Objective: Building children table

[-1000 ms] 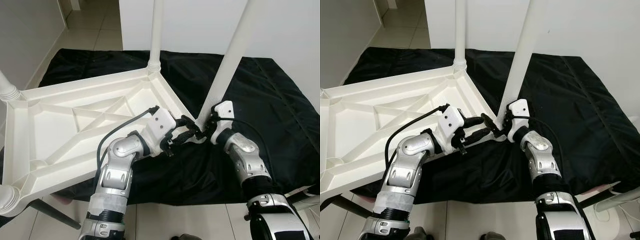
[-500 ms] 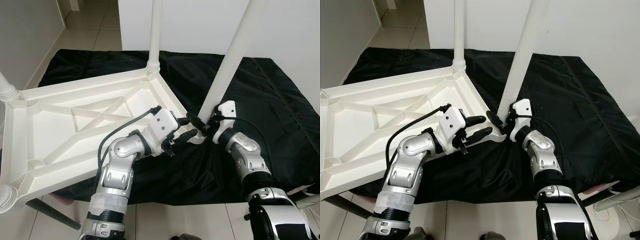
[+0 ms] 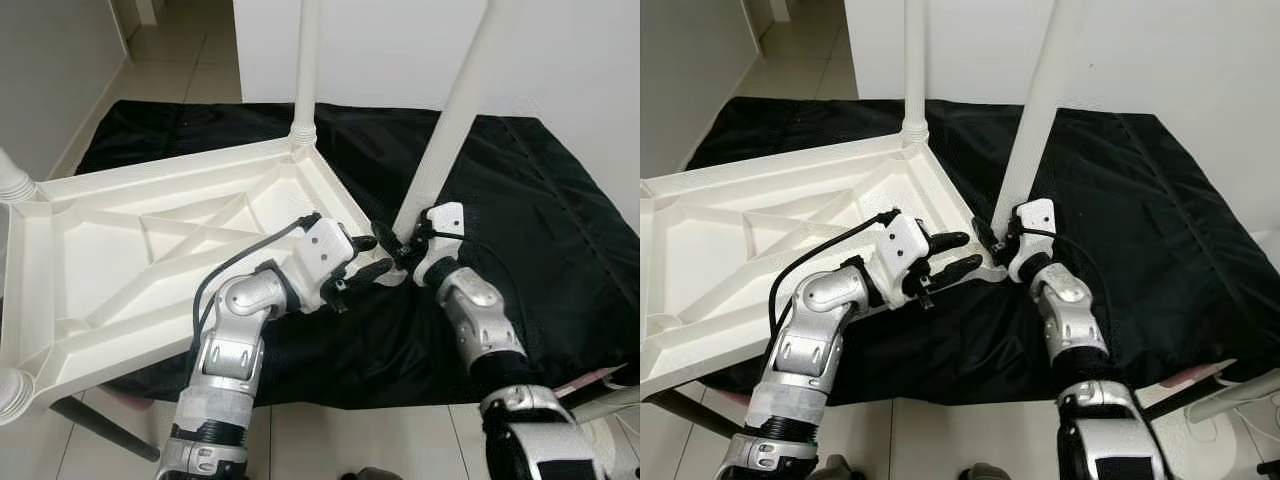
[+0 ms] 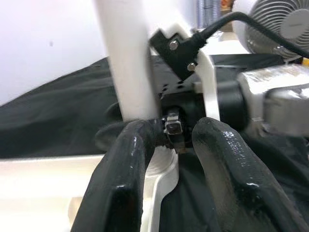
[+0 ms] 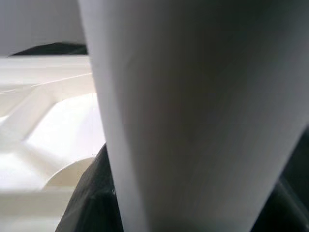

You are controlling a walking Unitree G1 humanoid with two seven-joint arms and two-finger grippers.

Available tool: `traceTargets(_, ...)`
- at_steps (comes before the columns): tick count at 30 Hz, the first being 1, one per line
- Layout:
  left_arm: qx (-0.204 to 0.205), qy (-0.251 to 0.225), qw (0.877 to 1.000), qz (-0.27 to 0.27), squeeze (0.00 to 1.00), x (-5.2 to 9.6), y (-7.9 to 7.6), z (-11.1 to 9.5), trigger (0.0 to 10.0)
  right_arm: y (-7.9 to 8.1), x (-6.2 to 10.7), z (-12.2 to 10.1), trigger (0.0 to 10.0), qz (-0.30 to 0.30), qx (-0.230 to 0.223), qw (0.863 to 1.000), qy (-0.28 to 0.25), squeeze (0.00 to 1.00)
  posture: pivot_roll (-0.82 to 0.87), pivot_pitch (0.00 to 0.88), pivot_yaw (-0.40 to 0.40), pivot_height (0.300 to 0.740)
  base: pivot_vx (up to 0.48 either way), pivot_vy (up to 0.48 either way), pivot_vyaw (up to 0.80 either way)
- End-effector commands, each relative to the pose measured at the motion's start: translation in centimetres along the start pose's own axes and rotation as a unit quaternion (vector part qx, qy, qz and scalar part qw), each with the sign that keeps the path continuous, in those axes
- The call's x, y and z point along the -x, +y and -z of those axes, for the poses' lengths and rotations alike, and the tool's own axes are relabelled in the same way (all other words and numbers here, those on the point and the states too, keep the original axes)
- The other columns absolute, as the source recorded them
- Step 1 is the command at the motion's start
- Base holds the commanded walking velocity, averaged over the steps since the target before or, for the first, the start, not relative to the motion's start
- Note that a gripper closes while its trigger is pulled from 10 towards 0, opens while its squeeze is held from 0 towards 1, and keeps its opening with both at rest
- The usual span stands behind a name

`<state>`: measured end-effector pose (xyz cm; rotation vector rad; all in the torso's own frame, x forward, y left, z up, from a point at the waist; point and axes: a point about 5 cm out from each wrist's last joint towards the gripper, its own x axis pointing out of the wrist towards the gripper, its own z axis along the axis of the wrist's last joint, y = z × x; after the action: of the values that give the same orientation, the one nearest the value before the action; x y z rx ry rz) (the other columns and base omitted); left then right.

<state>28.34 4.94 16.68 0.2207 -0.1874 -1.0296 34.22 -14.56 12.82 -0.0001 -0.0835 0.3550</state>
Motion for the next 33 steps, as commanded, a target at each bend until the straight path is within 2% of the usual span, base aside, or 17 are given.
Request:
traceTargets(1, 0.063, 0.027, 0.991, -0.115, 0.0, 0.9, -1.4, 2.6, 10.0, 0.2, 0.5, 1.7, 10.0, 0.043, -0.014, 0.998, 0.046, 0.0, -0.02, 0.008, -0.037, 0.74, 0.0, 0.0, 0.0)
traceTargets(2, 0.063, 0.027, 0.991, -0.115, 0.0, 0.9, -1.4, 2.6, 10.0, 0.2, 0.5, 1.7, 10.0, 0.043, -0.014, 0.998, 0.046, 0.0, -0.02, 0.008, -0.037, 0.74, 0.0, 0.0, 0.0)
traceTargets(5, 0.061, 0.029, 0.991, -0.119, 0.0, 1.1, -1.2, 2.6, 10.0, 0.6, 1.3, 2.5, 10.0, 0.138, -0.034, 0.988, 0.065, 0.0, -0.01, 0.006, -0.041, 0.74, 0.0, 0.0, 0.0)
traceTargets(6, 0.061, 0.029, 0.991, -0.119, 0.0, 1.1, -1.2, 2.6, 10.0, 0.6, 1.3, 2.5, 10.0, 0.138, -0.034, 0.988, 0.065, 0.0, -0.01, 0.006, -0.041, 0.74, 0.0, 0.0, 0.0)
traceTargets(8, 0.061, 0.031, 0.99, -0.12, 0.0, 1.2, -1.2, 2.7, 10.0, 1.1, 2.1, 2.8, 10.0, 0.202, -0.033, 0.976, 0.073, 0.0, -0.02, 0.002, -0.04, 0.74, 0.0, 0.0, 0.0)
traceTargets(9, 0.061, 0.031, 0.99, -0.12, 0.0, 1.2, -1.2, 2.7, 10.0, 1.1, 2.1, 2.8, 10.0, 0.202, -0.033, 0.976, 0.073, 0.0, -0.02, 0.002, -0.04, 0.74, 0.0, 0.0, 0.0)
traceTargets(10, 0.061, 0.032, 0.991, -0.119, 0.0, 1.2, -1.3, 2.7, 10.0, 1.9, 2.8, 2.8, 10.0, 0.241, -0.044, 0.967, 0.073, 0.0, -0.02, 0.002, -0.04, 0.74, 0.0, 0.0, 0.0)
traceTargets(13, 0.06, 0.033, 0.991, -0.119, 0.0, 1.3, -1.3, 2.7, 10.0, 2.3, 2.9, 2.8, 10.0, 0.246, -0.051, 0.965, 0.075, 0.0, -0.02, 0.002, -0.04, 0.74, 0.0, 0.0, 0.0)
traceTargets(18, 0.06, 0.034, 0.991, -0.115, 0.0, 1.4, -1.5, 2.7, 10.0, 3.7, 3.3, 2.7, 10.0, 0.221, -0.067, 0.969, 0.085, 0.0, -0.02, 0.0, -0.032, 0.74, 0.0, 0.0, 0.0)
traceTargets(25, 0.053, 0.042, 0.992, -0.106, 0.0, 1.8, -1.5, 2.8, 10.0, 3.7, 3.7, 1.6, 10.0, 0.21, -0.047, 0.975, 0.055, 0.0, -0.03, 0.0, -0.026, 0.74, 0.0, 0.0, 0.0)
traceTargets(26, 0.049, 0.044, 0.992, -0.104, 0.0, 1.8, -1.5, 2.8, 10.0, 3.8, 3.6, 1.4, 10.0, 0.198, -0.045, 0.978, 0.051, 1.0, -0.03, 0.0, -0.025, 0.74, 0.0, 0.0, 0.0)
traceTargets(30, 0.046, 0.048, 0.993, -0.1, 0.0, 2.0, -1.5, 2.9, 10.0, 3.2, 3.4, 0.9, 10.0, 0.141, -0.057, 0.988, 0.029, 1.0, -0.02, 0.0, -0.021, 0.74, 0.0, 0.0, 0.0)
traceTargets(33, 0.044, 0.049, 0.993, -0.098, 0.0, 2.0, -1.5, 2.9, 10.0, 3.1, 3.4, 0.7, 10.0, 0.131, -0.059, 0.989, 0.026, 1.0, -0.02, 0.0, -0.021, 0.74, 0.0, 0.0, 0.0)
